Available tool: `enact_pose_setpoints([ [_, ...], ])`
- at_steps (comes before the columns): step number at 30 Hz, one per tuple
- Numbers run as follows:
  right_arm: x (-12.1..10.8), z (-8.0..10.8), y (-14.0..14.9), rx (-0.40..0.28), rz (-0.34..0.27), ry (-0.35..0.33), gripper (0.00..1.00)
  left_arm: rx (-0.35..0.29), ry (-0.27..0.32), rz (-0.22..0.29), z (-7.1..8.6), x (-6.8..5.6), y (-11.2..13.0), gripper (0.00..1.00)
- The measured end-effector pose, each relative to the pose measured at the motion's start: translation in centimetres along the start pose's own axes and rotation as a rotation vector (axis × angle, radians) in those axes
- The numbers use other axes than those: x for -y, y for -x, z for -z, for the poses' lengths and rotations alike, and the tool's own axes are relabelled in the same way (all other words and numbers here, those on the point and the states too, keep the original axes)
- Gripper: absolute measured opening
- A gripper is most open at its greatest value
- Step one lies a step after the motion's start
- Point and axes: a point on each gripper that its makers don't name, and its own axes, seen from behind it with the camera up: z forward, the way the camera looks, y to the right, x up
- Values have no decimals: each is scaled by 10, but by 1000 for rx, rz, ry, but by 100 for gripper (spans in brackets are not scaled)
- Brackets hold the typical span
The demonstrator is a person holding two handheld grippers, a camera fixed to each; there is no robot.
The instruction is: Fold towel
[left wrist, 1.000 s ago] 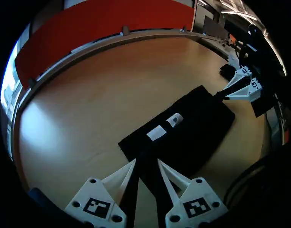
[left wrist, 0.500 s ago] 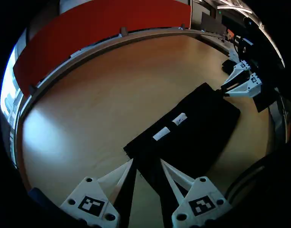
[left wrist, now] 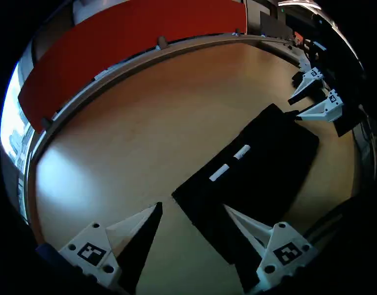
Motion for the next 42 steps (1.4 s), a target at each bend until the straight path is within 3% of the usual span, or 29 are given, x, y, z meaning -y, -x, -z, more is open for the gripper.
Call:
enact_pose_setpoints([
  [2,-3,0,-1,-6,1,13,74,-4,-10,4,1,3,-1,92],
  [5,-7,-1,-3,-14,-3,29,85,-8,-21,14,2,8,-2,93],
  [12,-14,4,-7,-32,5,53,95,-12,-20,23,7,8,-2,93],
  [21,-6,17,-2,-38,17,44,95,-12,-18,47,17,3,5,93],
  [42,21,50,17,-67,-46,31,95,-10,-21,186,53,-19,42,93],
])
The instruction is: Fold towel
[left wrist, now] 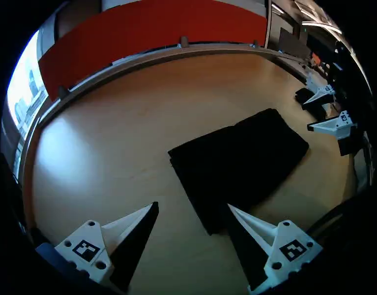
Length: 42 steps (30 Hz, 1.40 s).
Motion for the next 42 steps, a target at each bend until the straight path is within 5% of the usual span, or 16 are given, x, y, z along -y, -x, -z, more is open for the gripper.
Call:
enact_pose_setpoints([
  [26,13,0,4,5,43,-58,95,-37,-60,152,27,1,27,92],
  [42,23,-5,17,25,78,-102,95,-62,-119,227,48,12,47,92],
])
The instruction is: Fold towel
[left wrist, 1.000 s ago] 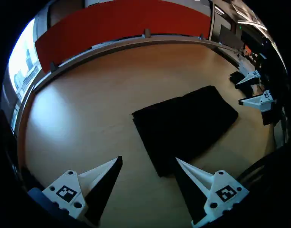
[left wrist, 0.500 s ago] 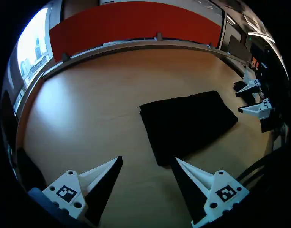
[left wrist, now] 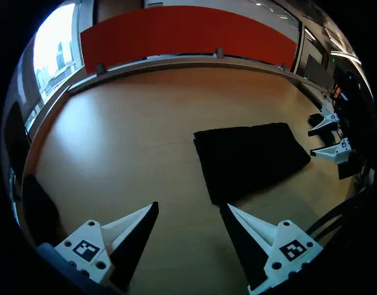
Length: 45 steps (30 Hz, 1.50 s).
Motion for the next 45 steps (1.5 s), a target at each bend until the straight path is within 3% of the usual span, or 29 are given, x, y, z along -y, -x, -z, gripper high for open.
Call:
enact_pose_setpoints([
  [10,13,-6,15,25,40,-39,92,-3,-28,38,10,4,18,93],
  [21,21,-10,27,43,78,-56,73,-27,-47,63,17,8,30,92],
  [27,20,-11,29,53,86,-61,62,-47,-48,65,19,8,32,92],
  [35,18,-10,34,61,92,-69,54,-125,-56,52,26,12,28,93],
  [45,20,-11,40,92,105,-84,48,-152,-75,50,31,18,41,93],
])
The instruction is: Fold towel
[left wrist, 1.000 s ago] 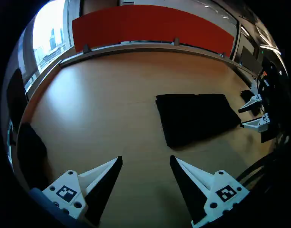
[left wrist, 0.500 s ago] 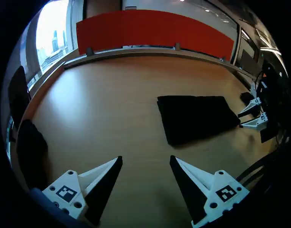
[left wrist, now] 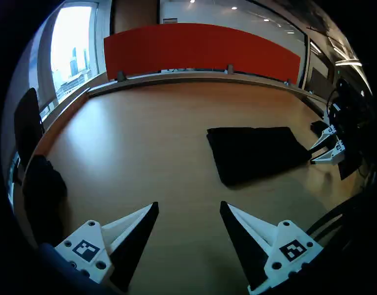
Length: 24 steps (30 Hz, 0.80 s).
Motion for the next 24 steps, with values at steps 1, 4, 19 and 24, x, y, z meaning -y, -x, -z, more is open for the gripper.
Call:
enact_pose_setpoints([
  [1,0,0,0,2,0,-3,45,-1,-2,0,1,0,1,93],
  [4,1,-1,0,6,-3,-7,36,1,-9,-2,3,2,5,92],
  [19,0,-1,-7,-17,-6,-4,3,11,-40,7,12,13,23,92],
  [24,-1,3,-8,-20,-4,1,3,11,-38,4,12,12,23,92],
])
